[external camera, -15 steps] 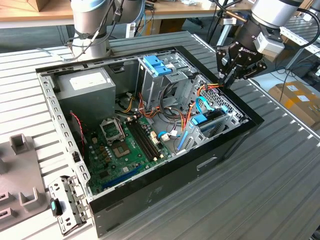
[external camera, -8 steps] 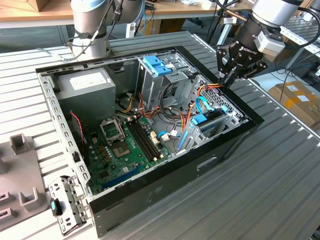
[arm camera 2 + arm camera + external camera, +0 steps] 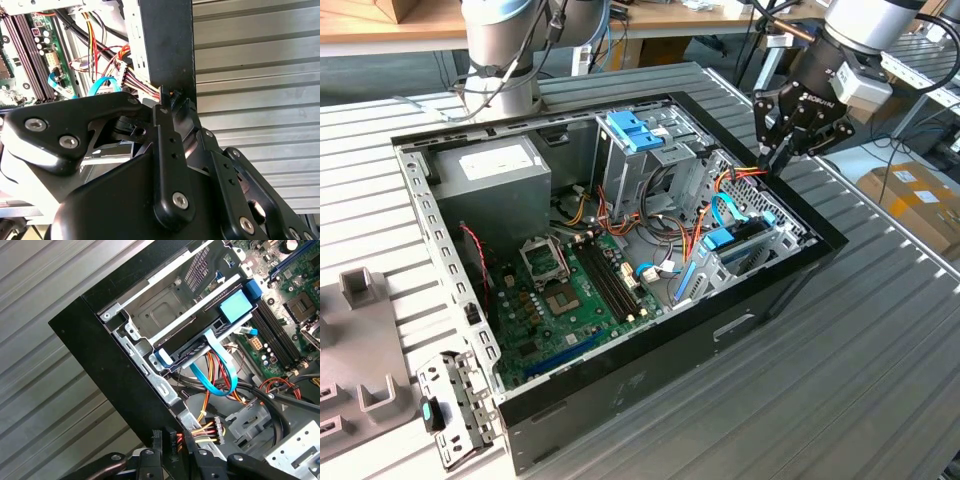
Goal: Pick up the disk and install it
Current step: 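Insert the second disk wire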
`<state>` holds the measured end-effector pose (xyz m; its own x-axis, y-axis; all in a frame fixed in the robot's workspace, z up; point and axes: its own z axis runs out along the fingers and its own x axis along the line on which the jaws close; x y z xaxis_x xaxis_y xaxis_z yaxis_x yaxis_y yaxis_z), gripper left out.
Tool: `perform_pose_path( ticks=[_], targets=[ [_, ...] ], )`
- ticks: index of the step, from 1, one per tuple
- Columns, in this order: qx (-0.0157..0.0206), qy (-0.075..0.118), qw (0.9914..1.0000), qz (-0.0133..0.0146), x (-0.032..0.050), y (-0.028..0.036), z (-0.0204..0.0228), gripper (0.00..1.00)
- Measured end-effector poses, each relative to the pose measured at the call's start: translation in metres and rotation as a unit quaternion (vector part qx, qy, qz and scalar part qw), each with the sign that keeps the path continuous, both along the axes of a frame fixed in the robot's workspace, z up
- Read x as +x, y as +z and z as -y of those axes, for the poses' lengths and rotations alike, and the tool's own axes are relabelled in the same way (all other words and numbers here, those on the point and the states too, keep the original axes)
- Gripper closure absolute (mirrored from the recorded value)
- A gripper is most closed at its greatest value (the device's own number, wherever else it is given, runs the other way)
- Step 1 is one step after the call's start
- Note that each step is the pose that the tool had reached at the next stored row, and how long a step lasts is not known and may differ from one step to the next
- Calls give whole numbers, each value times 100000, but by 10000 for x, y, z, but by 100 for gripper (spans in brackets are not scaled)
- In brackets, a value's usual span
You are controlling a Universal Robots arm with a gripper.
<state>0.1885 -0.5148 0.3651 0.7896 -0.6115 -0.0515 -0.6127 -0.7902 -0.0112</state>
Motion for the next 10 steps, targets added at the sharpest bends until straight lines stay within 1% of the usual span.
perform_pose_path(
  ticks=[4,10],
  targets=[
    [-16,0,100000,2,0,13,0,70],
    [-9,0,100000,0,0,15,0,70]
  ],
)
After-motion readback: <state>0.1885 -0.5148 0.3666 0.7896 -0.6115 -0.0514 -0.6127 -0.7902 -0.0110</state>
